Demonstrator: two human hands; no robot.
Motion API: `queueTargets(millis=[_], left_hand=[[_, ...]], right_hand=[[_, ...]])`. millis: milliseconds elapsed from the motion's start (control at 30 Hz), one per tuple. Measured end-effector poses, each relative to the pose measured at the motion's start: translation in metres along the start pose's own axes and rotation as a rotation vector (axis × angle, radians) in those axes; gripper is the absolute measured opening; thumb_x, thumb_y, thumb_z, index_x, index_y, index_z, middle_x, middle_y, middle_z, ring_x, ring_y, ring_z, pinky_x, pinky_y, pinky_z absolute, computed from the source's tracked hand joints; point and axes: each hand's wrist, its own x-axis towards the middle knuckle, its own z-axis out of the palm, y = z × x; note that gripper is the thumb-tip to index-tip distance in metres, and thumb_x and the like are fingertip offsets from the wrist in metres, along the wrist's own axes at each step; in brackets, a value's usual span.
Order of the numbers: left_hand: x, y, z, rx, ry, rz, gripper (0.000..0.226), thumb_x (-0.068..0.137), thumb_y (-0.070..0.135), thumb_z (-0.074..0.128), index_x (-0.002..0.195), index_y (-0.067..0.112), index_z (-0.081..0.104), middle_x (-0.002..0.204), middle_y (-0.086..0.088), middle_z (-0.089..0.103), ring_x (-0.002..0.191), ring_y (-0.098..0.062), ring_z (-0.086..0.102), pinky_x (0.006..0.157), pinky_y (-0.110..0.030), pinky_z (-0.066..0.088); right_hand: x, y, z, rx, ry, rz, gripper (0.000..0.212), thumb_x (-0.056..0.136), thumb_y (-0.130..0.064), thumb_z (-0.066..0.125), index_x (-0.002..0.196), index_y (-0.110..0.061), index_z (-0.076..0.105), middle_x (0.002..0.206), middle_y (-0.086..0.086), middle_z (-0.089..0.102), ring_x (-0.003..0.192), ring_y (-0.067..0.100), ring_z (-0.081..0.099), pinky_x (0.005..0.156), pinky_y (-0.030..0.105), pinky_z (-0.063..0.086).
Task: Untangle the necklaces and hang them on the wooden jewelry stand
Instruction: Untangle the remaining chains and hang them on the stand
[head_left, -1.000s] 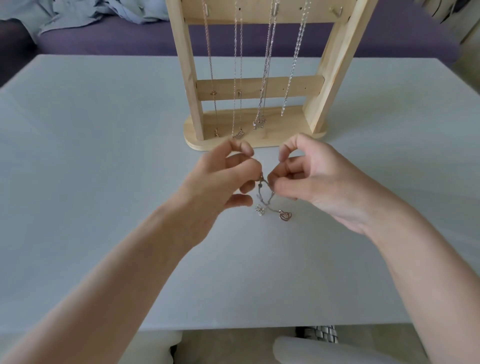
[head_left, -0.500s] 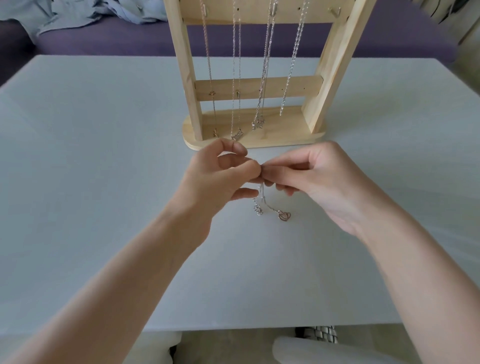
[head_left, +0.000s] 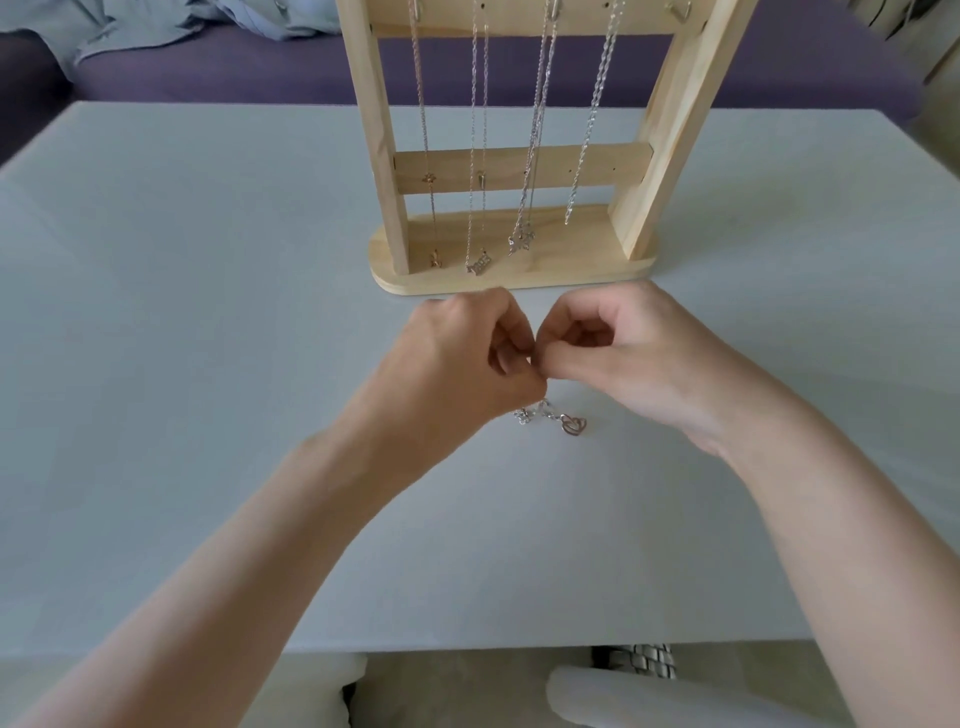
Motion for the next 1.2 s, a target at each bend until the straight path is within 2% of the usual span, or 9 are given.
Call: queueTargets(millis=[133, 233, 300, 467, 633, 833, 900, 1033, 1200], left_hand=[[0.000, -0.001, -0.002, 0.018, -0.010, -0.049, 0.010, 0.072, 0.012, 0.064, 0.066, 0.019, 0.061, 0.055, 0.011, 0.057, 0.062, -0.007, 0.056, 0.057, -0.018, 0.042], [0.004, -0.001, -0.007, -0.236, -0.035, -0.229, 0.008, 0.067, 0.024, 0.056, 0.060, 0.021, 0.061, 0.047, 0.012, 0.056, 0.048, -0.002, 0.052, 0.055, -0.015, 0.045], [0.005, 0.000, -0.010, -0.416, -0.054, -0.351, 0.020, 0.078, 0.019, 0.054, 0.060, 0.015, 0.062, 0.051, 0.007, 0.055, 0.050, -0.006, 0.052, 0.056, -0.019, 0.047], [0.003, 0.001, -0.010, -0.634, -0.175, -0.483, 0.027, 0.092, 0.011, 0.048, 0.068, 0.007, 0.059, 0.057, 0.004, 0.052, 0.052, -0.008, 0.048, 0.051, -0.015, 0.046], [0.008, 0.002, -0.016, -0.549, -0.312, -0.421, 0.023, 0.089, 0.016, 0.057, 0.069, 0.005, 0.062, 0.061, 0.000, 0.055, 0.055, -0.009, 0.052, 0.057, -0.016, 0.050], [0.007, 0.001, -0.012, -0.091, -0.276, -0.257, 0.013, 0.077, 0.021, 0.059, 0.064, 0.022, 0.057, 0.050, 0.015, 0.058, 0.053, -0.006, 0.059, 0.062, -0.025, 0.051], [0.006, -0.001, -0.013, -0.132, -0.216, -0.232, 0.010, 0.077, 0.018, 0.059, 0.067, 0.020, 0.057, 0.055, 0.014, 0.060, 0.057, -0.007, 0.061, 0.064, -0.025, 0.051], [0.007, 0.000, -0.011, -0.469, -0.103, -0.393, 0.021, 0.085, 0.004, 0.059, 0.066, 0.010, 0.054, 0.061, 0.002, 0.062, 0.057, -0.007, 0.059, 0.065, -0.019, 0.054], [0.005, -0.004, -0.002, -0.333, -0.143, -0.370, 0.018, 0.083, 0.006, 0.058, 0.069, 0.011, 0.050, 0.052, 0.004, 0.057, 0.045, -0.008, 0.053, 0.061, -0.029, 0.047]], right_hand=[[0.002, -0.001, -0.002, -0.136, 0.020, -0.123, 0.020, 0.074, -0.011, 0.067, 0.060, -0.023, 0.060, 0.060, -0.008, 0.059, 0.055, 0.003, 0.048, 0.055, 0.017, 0.037], [0.002, 0.000, -0.006, -0.069, 0.038, -0.156, 0.017, 0.077, -0.009, 0.068, 0.065, -0.020, 0.062, 0.067, -0.002, 0.065, 0.058, 0.003, 0.051, 0.061, 0.022, 0.043], [0.002, -0.001, -0.008, -0.008, 0.011, -0.164, 0.017, 0.079, -0.009, 0.069, 0.067, -0.019, 0.063, 0.069, -0.003, 0.065, 0.062, 0.004, 0.053, 0.065, 0.021, 0.045], [0.003, 0.001, -0.003, 0.080, -0.037, -0.122, 0.019, 0.082, -0.007, 0.068, 0.067, -0.018, 0.062, 0.061, -0.010, 0.057, 0.055, 0.000, 0.048, 0.056, 0.011, 0.037], [0.003, 0.004, -0.003, 0.321, -0.012, -0.009, 0.020, 0.077, -0.003, 0.061, 0.062, -0.014, 0.055, 0.060, 0.000, 0.049, 0.057, 0.011, 0.039, 0.056, 0.022, 0.032], [0.006, 0.003, 0.005, 0.110, -0.028, 0.039, 0.011, 0.065, -0.026, 0.058, 0.058, -0.017, 0.057, 0.048, -0.013, 0.040, 0.046, 0.004, 0.035, 0.055, 0.023, 0.029], [0.006, 0.003, 0.003, 0.110, -0.038, 0.022, 0.010, 0.065, -0.024, 0.059, 0.059, -0.016, 0.057, 0.048, -0.012, 0.040, 0.046, 0.004, 0.034, 0.054, 0.023, 0.028], [0.006, 0.003, -0.002, 0.107, -0.075, -0.015, 0.009, 0.073, -0.013, 0.064, 0.064, -0.016, 0.062, 0.056, -0.008, 0.053, 0.047, 0.003, 0.043, 0.053, 0.017, 0.035], [0.007, 0.006, -0.001, -0.035, -0.100, 0.016, 0.012, 0.076, -0.014, 0.068, 0.065, -0.017, 0.065, 0.053, -0.010, 0.055, 0.053, 0.005, 0.047, 0.055, 0.021, 0.039]])
